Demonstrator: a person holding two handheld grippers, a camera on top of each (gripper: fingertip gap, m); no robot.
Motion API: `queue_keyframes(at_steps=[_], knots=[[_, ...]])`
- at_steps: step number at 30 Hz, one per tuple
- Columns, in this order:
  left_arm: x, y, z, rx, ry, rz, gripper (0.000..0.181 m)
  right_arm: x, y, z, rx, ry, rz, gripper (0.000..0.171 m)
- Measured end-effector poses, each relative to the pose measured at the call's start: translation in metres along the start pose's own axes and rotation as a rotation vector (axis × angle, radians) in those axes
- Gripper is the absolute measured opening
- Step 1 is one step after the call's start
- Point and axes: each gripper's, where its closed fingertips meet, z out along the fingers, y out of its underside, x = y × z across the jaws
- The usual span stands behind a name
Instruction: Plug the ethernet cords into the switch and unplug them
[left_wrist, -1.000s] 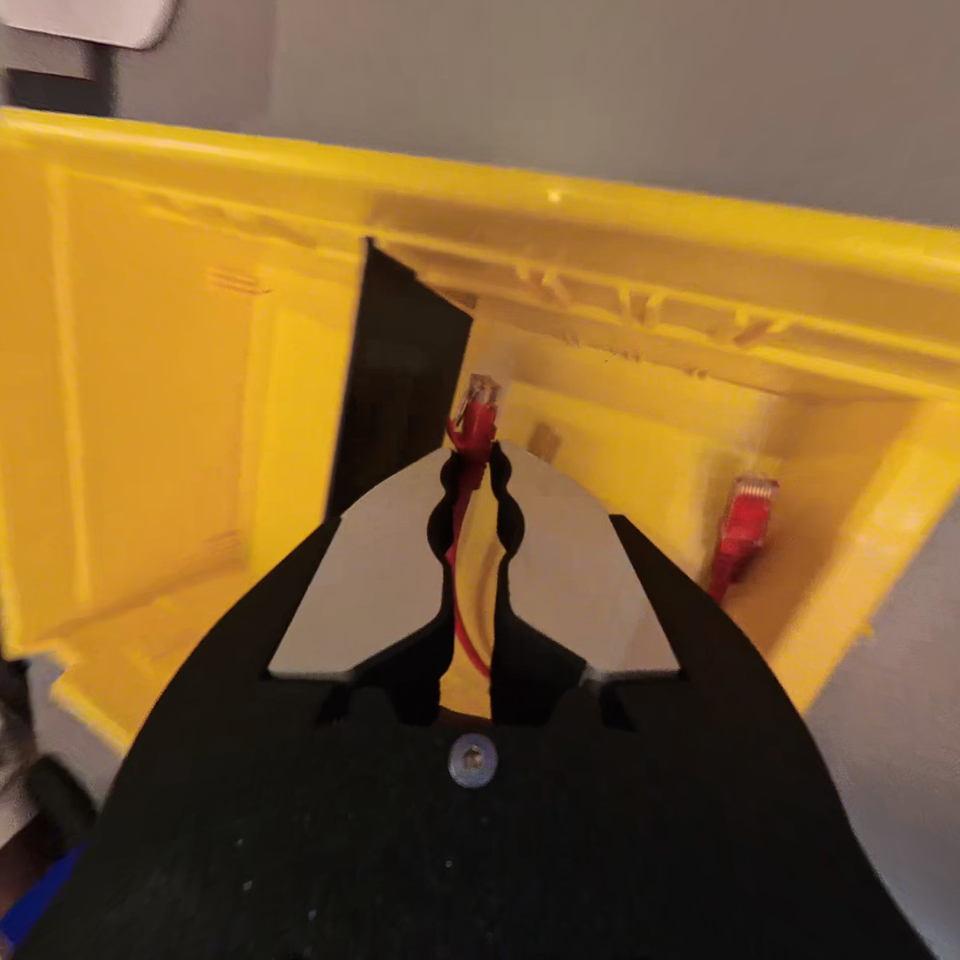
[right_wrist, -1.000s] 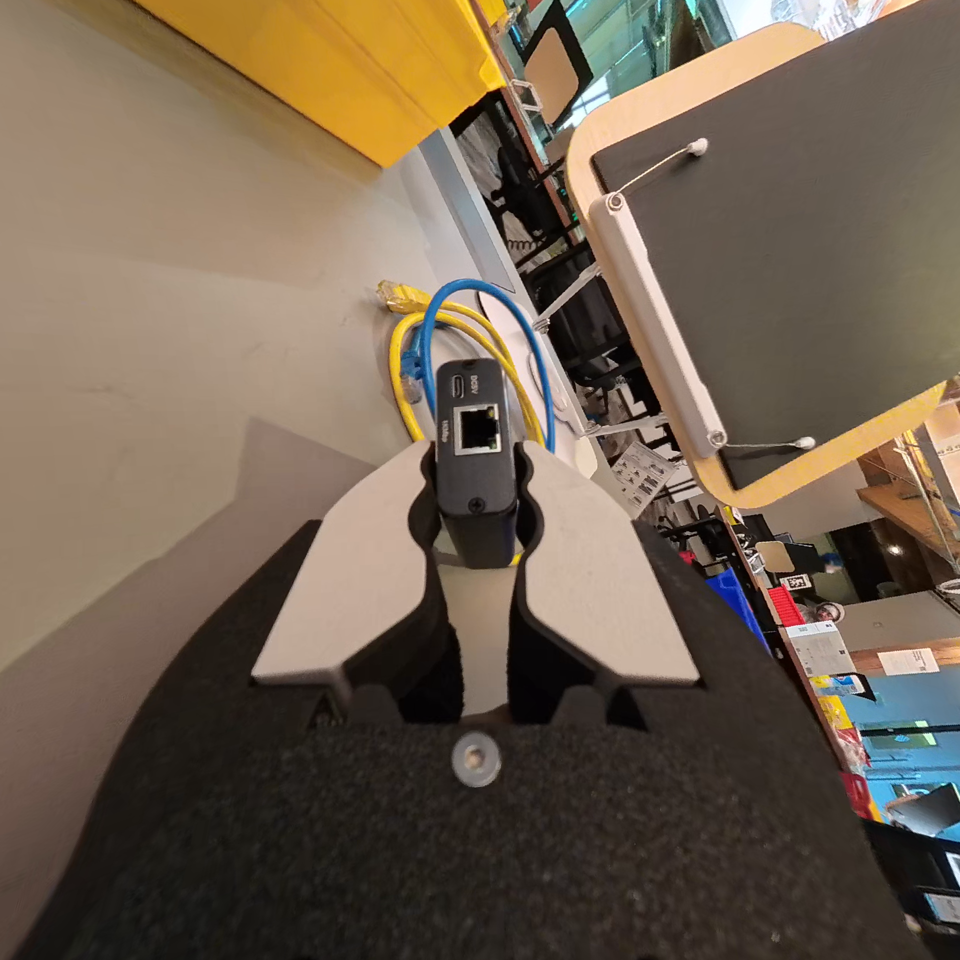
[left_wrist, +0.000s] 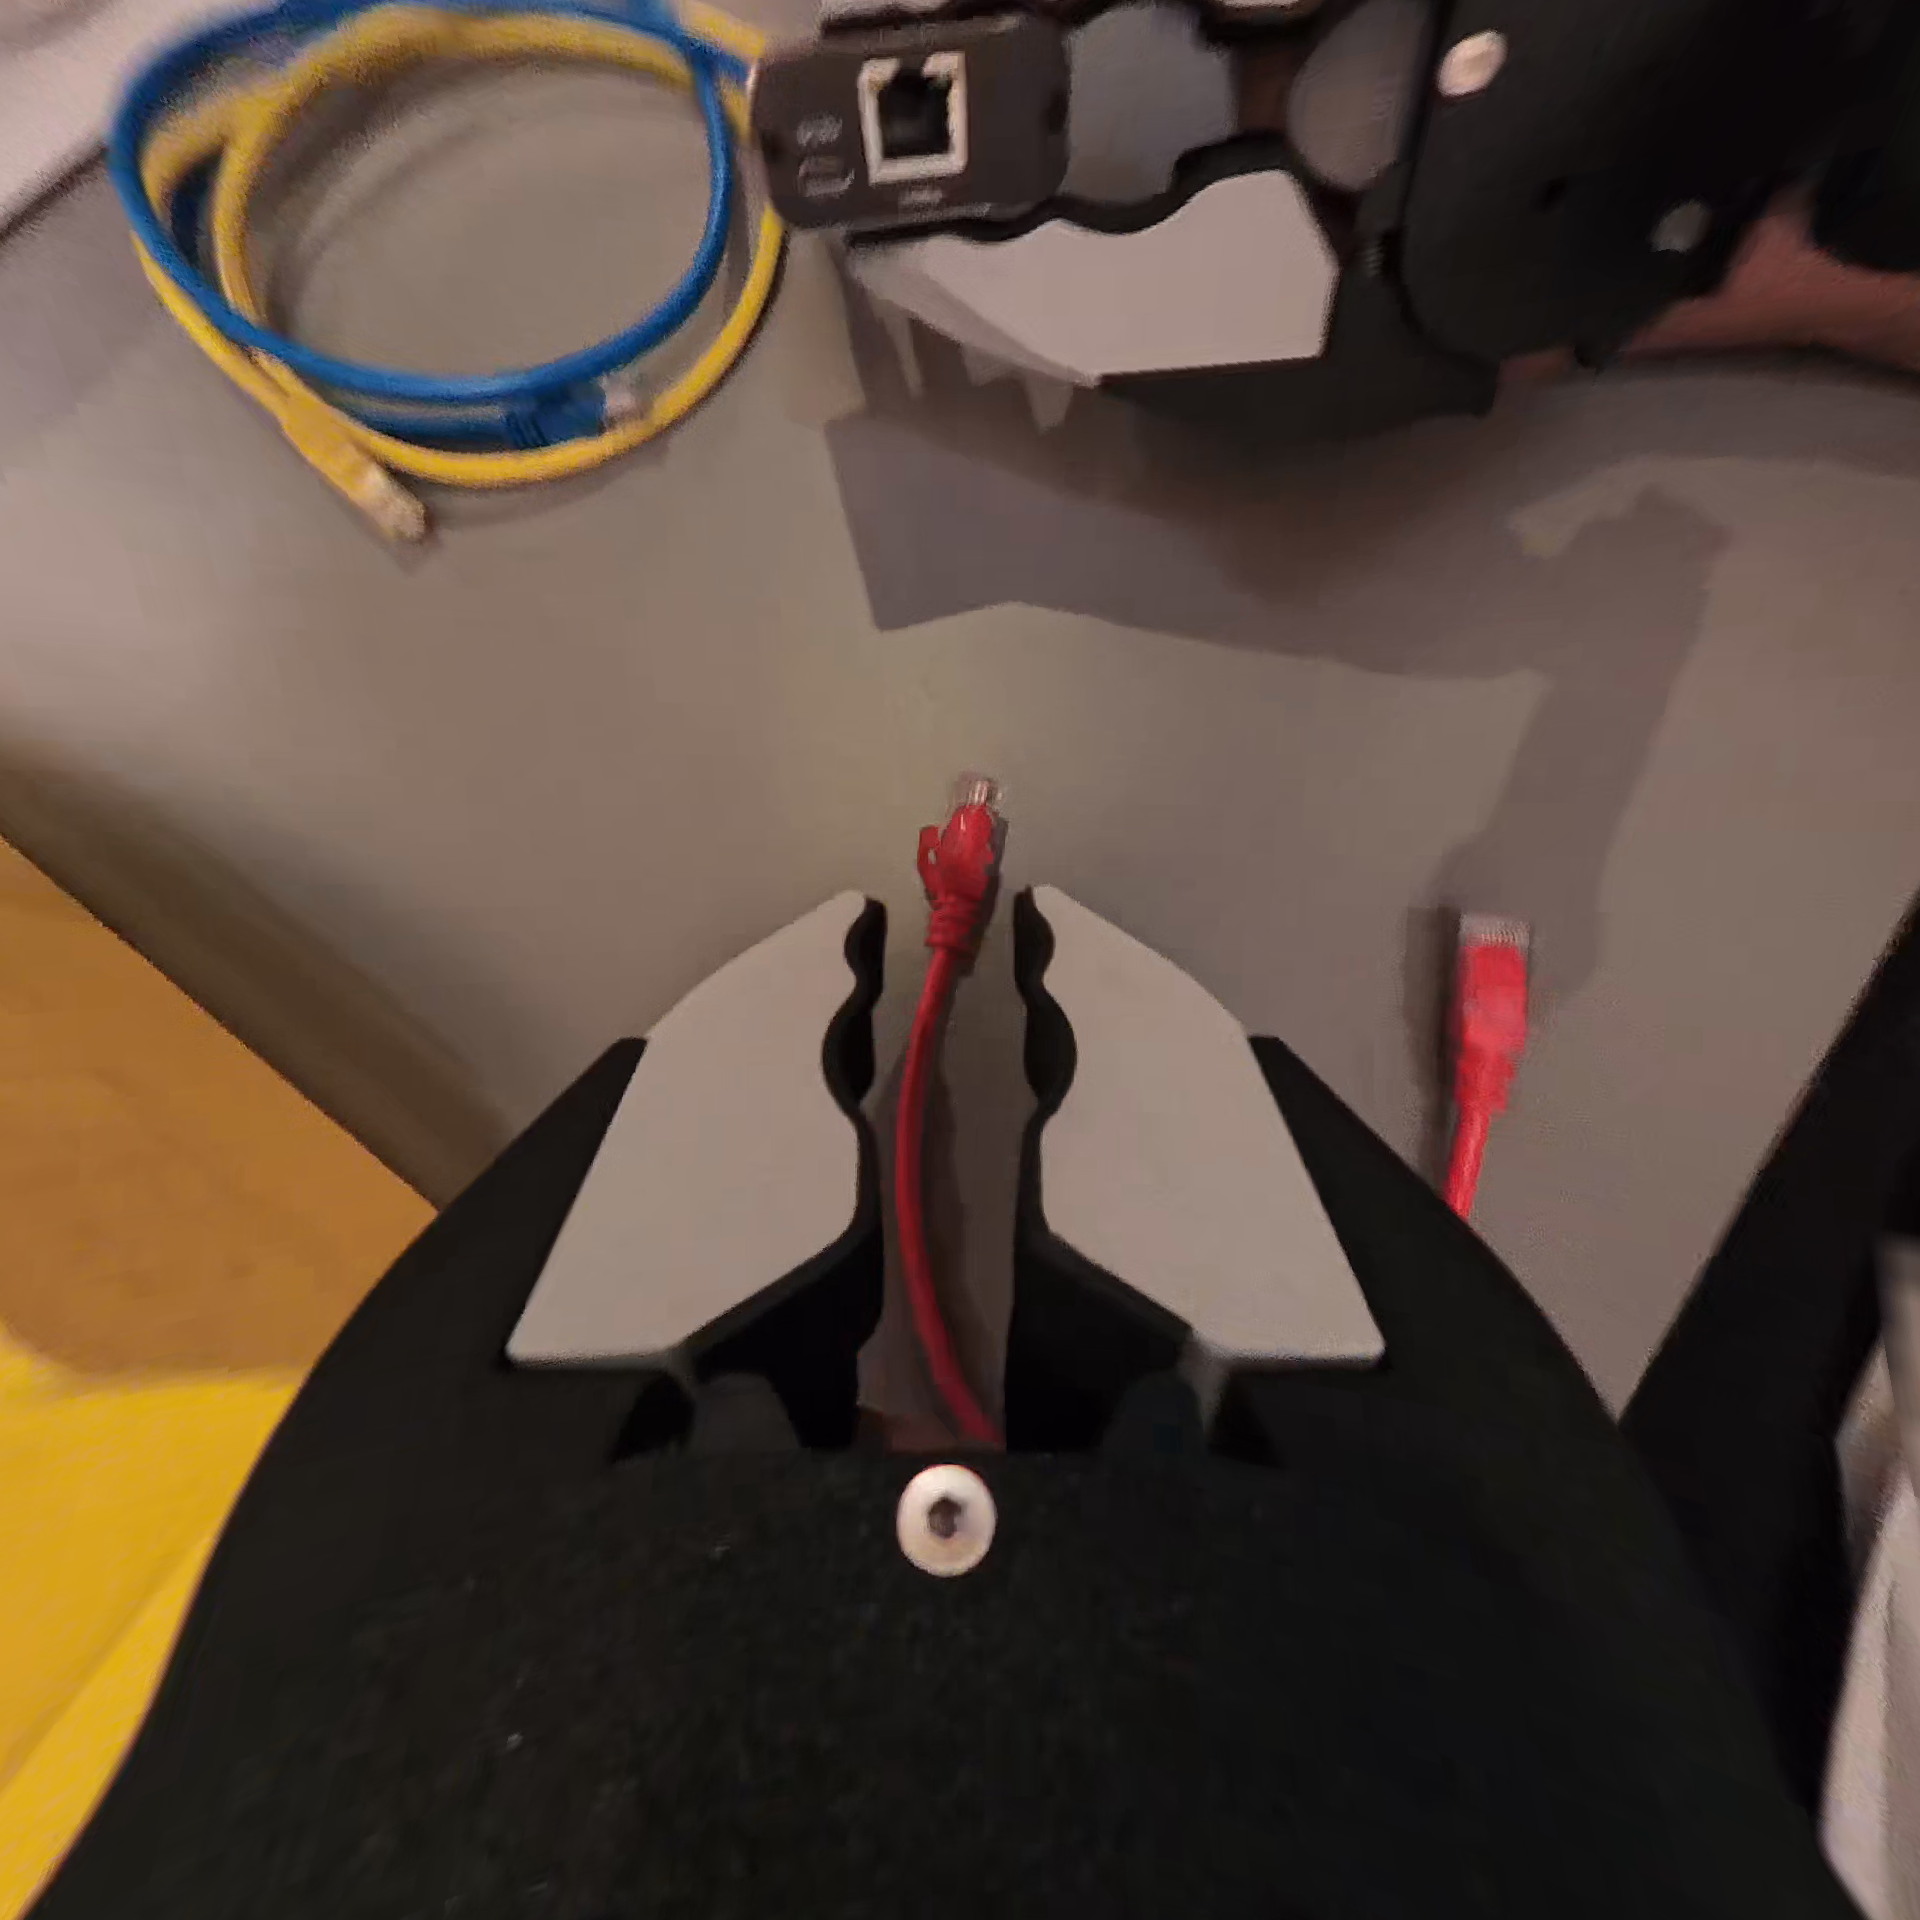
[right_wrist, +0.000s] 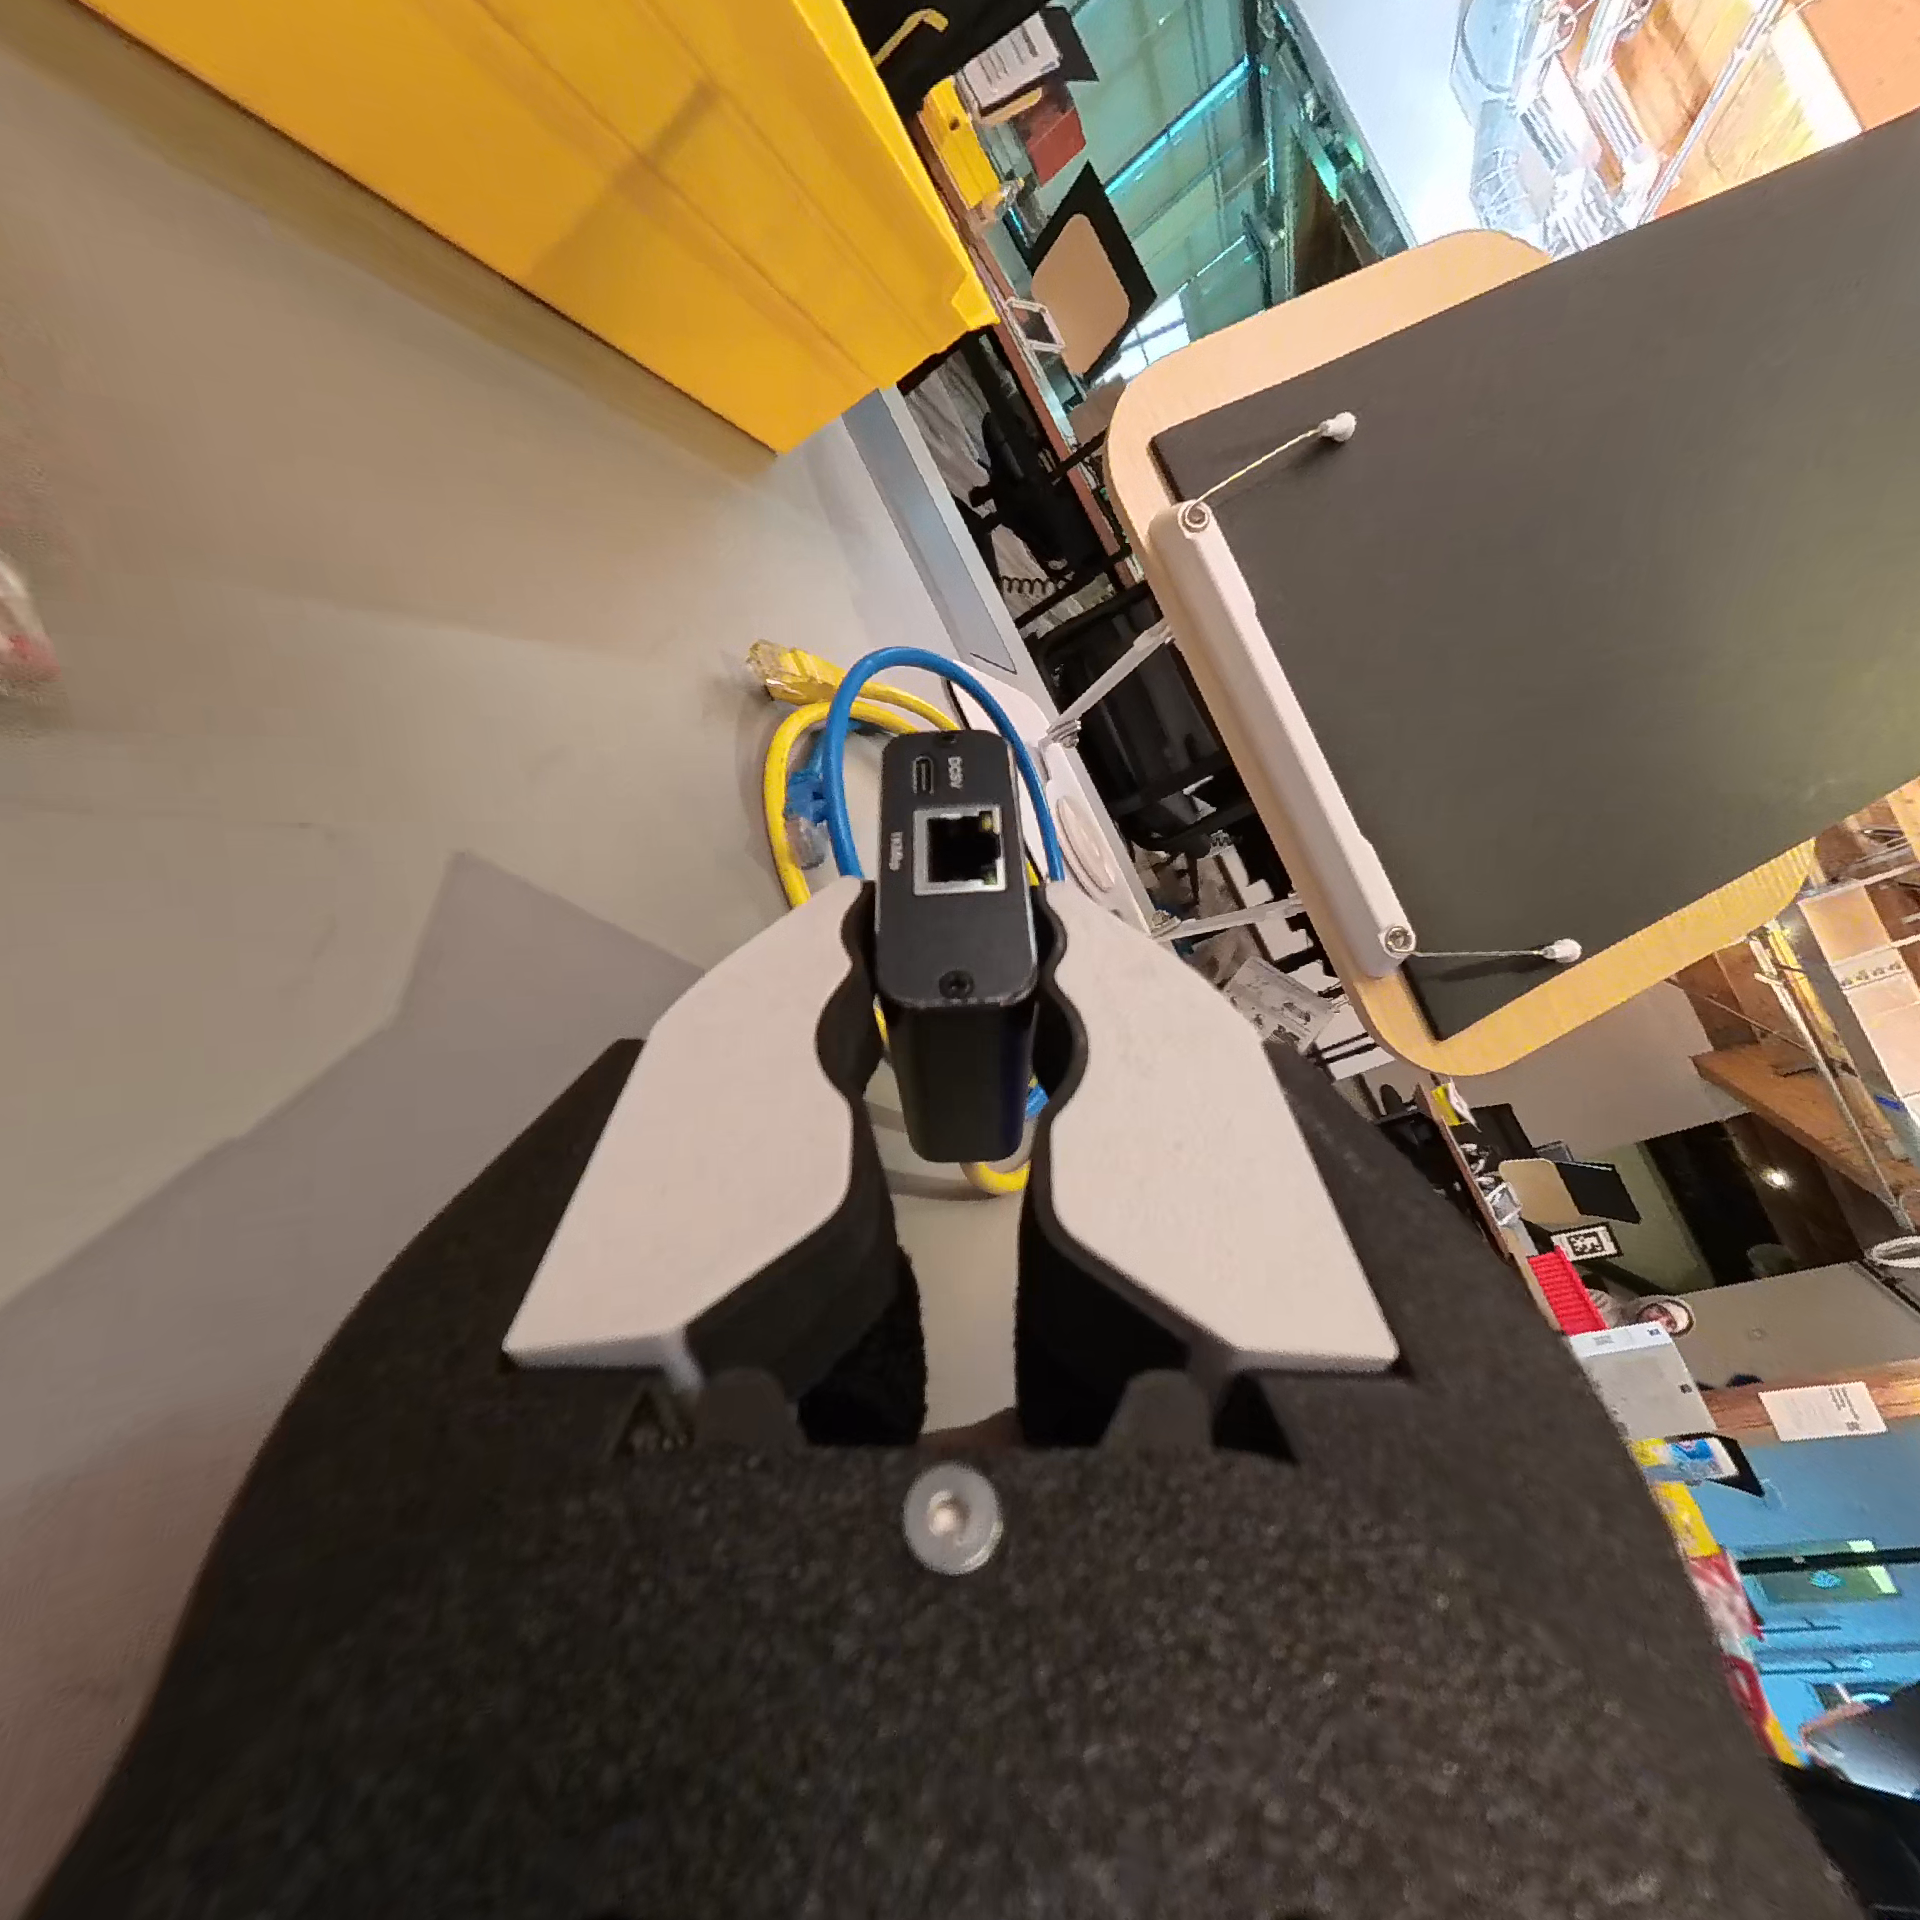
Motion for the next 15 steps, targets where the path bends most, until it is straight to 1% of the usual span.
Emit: queue_keyframes(at_steps=[2,3,5,7,8,11,13,14,15], knots=[[0.005,0.004,-0.018,0.068,0.090,0.067,0.022,0.001,0.000,0.000,0.003,-0.002,0.009,0.027],[0.007,0.010,-0.024,0.075,0.133,0.076,0.022,0.001,0.000,0.000,0.006,-0.004,0.015,0.026],[0.002,0.016,-0.026,0.105,0.184,0.008,0.026,0.001,0.000,0.000,0.012,-0.014,0.030,0.026],[0.004,0.017,-0.022,0.129,0.254,-0.073,0.028,0.002,-0.001,0.001,0.017,-0.017,0.041,0.026],[0.004,0.020,-0.018,0.116,0.259,-0.081,0.029,0.002,-0.001,0.001,0.018,-0.020,0.046,0.026],[-0.003,0.036,-0.003,0.028,0.168,-0.029,0.033,0.002,0.000,0.001,0.018,-0.023,0.048,0.027],[-0.002,0.044,0.004,-0.021,0.146,-0.020,0.034,0.002,0.000,0.002,0.018,-0.028,0.050,0.027],[0.000,0.045,0.007,-0.027,0.133,-0.012,0.033,0.002,0.000,0.002,0.020,-0.030,0.054,0.027],[0.000,0.045,0.009,-0.024,0.105,0.003,0.028,0.002,0.000,0.002,0.020,-0.034,0.061,0.027]])
